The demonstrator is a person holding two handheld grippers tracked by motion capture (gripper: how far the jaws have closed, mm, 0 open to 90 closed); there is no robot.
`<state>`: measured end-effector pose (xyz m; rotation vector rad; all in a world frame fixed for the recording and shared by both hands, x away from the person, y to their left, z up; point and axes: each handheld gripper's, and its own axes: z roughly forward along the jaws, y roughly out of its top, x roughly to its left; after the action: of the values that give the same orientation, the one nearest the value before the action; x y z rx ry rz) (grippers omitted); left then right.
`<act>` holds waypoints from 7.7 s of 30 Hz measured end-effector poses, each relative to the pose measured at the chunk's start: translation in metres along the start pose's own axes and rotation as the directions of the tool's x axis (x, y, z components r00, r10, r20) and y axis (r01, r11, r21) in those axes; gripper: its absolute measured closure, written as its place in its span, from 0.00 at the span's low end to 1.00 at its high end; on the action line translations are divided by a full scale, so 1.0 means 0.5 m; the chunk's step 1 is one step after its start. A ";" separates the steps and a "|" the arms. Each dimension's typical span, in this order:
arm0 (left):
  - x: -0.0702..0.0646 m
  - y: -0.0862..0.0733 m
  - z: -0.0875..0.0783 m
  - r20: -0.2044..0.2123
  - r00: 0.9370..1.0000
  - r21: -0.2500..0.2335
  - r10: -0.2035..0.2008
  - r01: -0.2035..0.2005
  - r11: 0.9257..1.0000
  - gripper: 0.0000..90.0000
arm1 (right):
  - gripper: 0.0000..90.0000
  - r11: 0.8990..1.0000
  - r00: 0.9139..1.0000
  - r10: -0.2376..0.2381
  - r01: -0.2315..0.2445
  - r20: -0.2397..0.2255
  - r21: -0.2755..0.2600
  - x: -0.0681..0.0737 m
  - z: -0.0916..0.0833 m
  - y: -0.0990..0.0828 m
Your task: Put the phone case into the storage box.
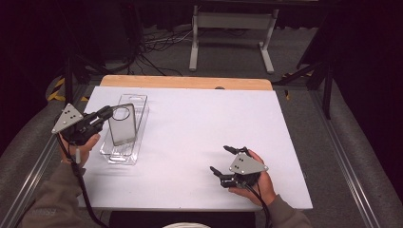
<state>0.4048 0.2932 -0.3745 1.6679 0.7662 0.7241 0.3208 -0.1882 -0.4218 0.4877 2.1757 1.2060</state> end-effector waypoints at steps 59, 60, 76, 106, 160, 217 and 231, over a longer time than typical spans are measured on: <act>0.146 -0.006 0.213 -0.091 0.993 0.082 -0.072 0.079 0.993 0.87 | 0.26 0.998 0.998 0.033 -0.029 -0.057 0.059 0.011 0.032 -0.018; 0.149 -0.009 0.213 -0.092 0.993 0.095 -0.072 0.080 0.992 0.87 | 0.26 0.998 0.998 0.034 -0.030 -0.057 0.061 0.011 0.032 -0.018; 0.158 -0.015 0.219 -0.112 0.993 0.182 -0.042 0.062 0.981 0.81 | 0.26 0.997 0.997 0.025 -0.020 -0.070 0.071 0.013 0.035 -0.019; 0.176 -0.001 0.295 -0.105 0.994 0.209 0.013 0.010 0.978 0.75 | 0.26 0.995 0.994 0.008 0.003 -0.108 0.103 0.021 0.047 -0.024; 0.113 0.020 0.225 -0.139 0.990 0.137 0.005 0.014 0.990 0.20 | 0.26 0.997 0.994 -0.012 0.020 -0.107 0.078 0.024 0.037 -0.014; -0.069 0.046 0.080 0.041 0.997 -0.049 0.058 -0.056 0.997 0.05 | 0.22 1.000 0.999 0.029 -0.029 0.016 0.010 0.002 0.010 -0.007; -0.108 0.051 0.065 0.070 0.994 -0.066 0.089 -0.084 0.994 0.05 | 0.21 1.000 0.999 0.029 -0.029 0.040 -0.011 -0.002 0.000 -0.002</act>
<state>0.4010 0.2269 -0.3603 1.6694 0.6167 0.7360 0.3218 -0.1892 -0.4221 0.5369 2.1344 1.2118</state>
